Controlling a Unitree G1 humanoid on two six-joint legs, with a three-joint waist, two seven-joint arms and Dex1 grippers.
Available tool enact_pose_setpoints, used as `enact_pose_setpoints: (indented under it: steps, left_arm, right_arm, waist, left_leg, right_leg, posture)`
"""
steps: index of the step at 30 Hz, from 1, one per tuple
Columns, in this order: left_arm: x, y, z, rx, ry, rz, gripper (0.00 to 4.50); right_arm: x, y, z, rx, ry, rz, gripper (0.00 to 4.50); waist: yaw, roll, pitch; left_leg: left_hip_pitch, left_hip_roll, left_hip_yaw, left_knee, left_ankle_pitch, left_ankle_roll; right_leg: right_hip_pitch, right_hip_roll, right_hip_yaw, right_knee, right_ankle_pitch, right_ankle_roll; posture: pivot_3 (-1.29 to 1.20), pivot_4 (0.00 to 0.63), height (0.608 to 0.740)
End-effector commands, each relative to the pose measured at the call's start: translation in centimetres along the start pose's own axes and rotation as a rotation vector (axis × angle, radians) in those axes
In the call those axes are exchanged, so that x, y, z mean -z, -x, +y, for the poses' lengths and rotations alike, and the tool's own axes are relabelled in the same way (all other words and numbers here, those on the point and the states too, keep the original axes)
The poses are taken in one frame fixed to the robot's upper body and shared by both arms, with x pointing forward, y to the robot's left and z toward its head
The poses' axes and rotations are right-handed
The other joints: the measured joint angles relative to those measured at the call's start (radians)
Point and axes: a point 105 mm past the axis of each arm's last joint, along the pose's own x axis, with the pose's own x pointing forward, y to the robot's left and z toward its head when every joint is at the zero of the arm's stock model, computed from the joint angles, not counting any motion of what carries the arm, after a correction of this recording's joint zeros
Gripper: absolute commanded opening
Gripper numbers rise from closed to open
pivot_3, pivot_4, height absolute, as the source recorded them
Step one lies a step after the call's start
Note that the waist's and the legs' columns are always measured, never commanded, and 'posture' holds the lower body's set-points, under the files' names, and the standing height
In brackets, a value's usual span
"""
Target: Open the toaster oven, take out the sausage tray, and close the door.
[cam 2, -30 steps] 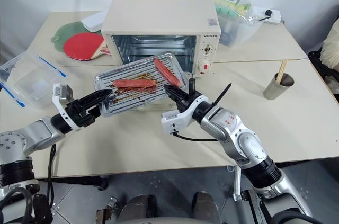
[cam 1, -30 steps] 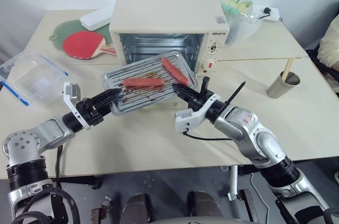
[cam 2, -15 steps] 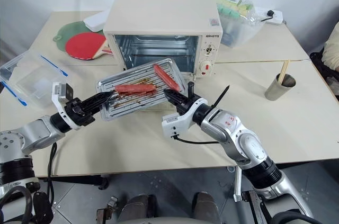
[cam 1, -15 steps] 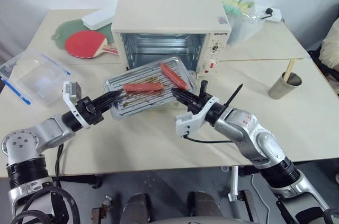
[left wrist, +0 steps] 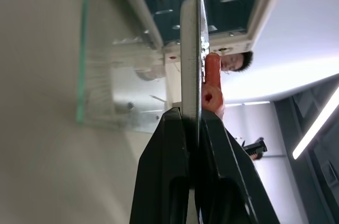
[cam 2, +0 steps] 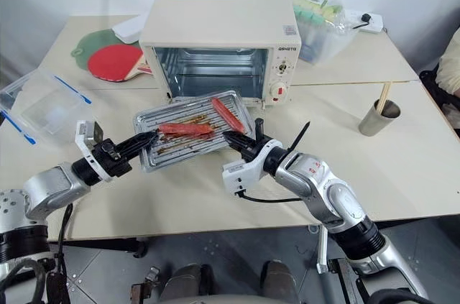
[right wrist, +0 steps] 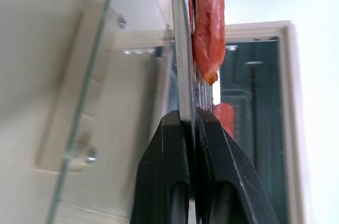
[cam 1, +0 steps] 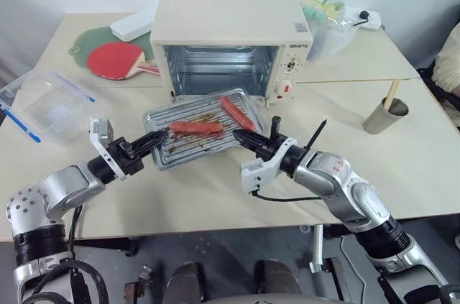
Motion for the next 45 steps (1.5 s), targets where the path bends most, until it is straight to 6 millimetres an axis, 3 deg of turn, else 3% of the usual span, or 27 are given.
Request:
enact_pose_setpoints:
  steps: [1,10,12,14,16,22,28,33,38,45]
  left_arm:
    - [0.4,-0.2,-0.3,-0.016,0.002,-0.009,0.0]
    - [0.1,-0.1,-0.6,0.007,0.003,-0.05,0.0]
    - [0.2,0.0,-0.5,0.009,0.006,-0.052,0.0]
    - [0.2,0.2,-0.7,0.029,0.009,-0.066,0.0]
    - [0.2,0.4,-0.8,0.041,0.008,-0.074,0.0]
    - [0.4,1.7,-1.1,0.064,-0.005,-0.105,0.0]
    - [0.6,4.8,-0.2,0.033,0.001,-0.212,0.0]
    - [0.6,6.7,0.0,0.003,-0.009,-0.302,0.0]
    - [0.4,10.0,-0.4,-0.04,-0.053,-0.466,0.0]
    - [1.0,13.9,-0.9,-0.109,-0.087,-0.674,0.0]
  right_arm:
    - [-1.8,0.6,-3.1,0.125,-0.018,-0.096,0.59]
    - [-3.7,1.7,-2.3,0.03,-0.074,-0.262,3.42]
    - [-3.4,2.2,-1.8,-0.033,-0.137,-0.282,4.02]
    - [-2.8,3.8,0.4,-0.241,-0.26,-0.299,4.38]
    - [-2.6,4.6,-0.1,-0.255,-0.309,-0.33,4.38]
    - [-1.9,6.8,-0.2,-0.385,-0.704,-0.323,4.38]
    - [2.9,8.4,0.5,-0.399,-0.915,-0.149,4.38]
    - [5.4,8.8,1.4,-0.388,-0.911,-0.08,4.38]
    - [8.6,8.5,2.9,-0.357,-0.948,-0.001,4.38]
    - [9.4,7.9,5.8,-0.41,-0.947,0.001,4.38]
  waist:
    - [0.001,0.0,0.0]
    - [0.002,0.0,0.0]
    - [0.002,0.0,0.0]
    - [0.005,0.0,0.0]
    - [0.006,0.0,0.0]
    - [0.005,-0.001,0.0]
    - [0.005,-0.001,0.0]
    - [0.012,-0.001,0.0]
    - [0.015,-0.001,0.0]
    - [0.022,-0.001,0.0]
  left_leg:
    - [0.0,0.0,0.0,0.0,0.0,0.0]
    - [0.0,-0.001,0.002,0.001,0.0,0.0]
    - [0.0,0.0,0.002,0.001,0.0,0.0]
    - [0.0,-0.001,0.002,0.001,0.0,0.0]
    - [0.0,-0.002,0.001,0.001,-0.001,0.001]
    - [0.003,-0.001,0.0,0.001,-0.001,0.002]
    - [0.003,-0.001,0.001,0.001,-0.001,0.002]
    - [0.003,-0.001,0.001,0.001,-0.001,0.003]
    - [0.003,-0.001,0.001,0.002,-0.001,0.003]
    - [0.003,-0.001,0.002,0.002,-0.001,0.003]
  right_leg:
    - [0.0,0.0,0.0,0.0,0.0,0.0]
    - [0.001,0.0,0.0,-0.001,0.0,0.0]
    - [0.001,0.0,0.0,-0.002,0.0,0.0]
    - [0.002,0.0,0.0,-0.004,0.0,0.0]
    - [0.007,0.0,-0.001,-0.008,0.0,0.0]
    - [0.014,0.001,-0.002,-0.015,0.0,0.0]
    - [0.014,0.001,-0.002,-0.015,0.0,0.0]
    - [0.014,0.001,-0.002,-0.016,0.0,0.0]
    - [0.014,0.001,-0.001,-0.016,0.0,0.0]
    - [0.014,0.001,-0.001,-0.017,0.0,0.0]
  posture:
    - [0.0,0.15,0.74]
    - [0.0,0.15,0.74]
    - [0.0,0.15,0.74]
    - [0.0,0.15,0.74]
    - [0.0,0.15,0.74]
    - [0.0,0.15,0.74]
    - [0.0,0.15,0.74]
    - [0.0,0.15,0.74]
    - [0.0,0.15,0.74]
    - [0.0,0.15,0.74]
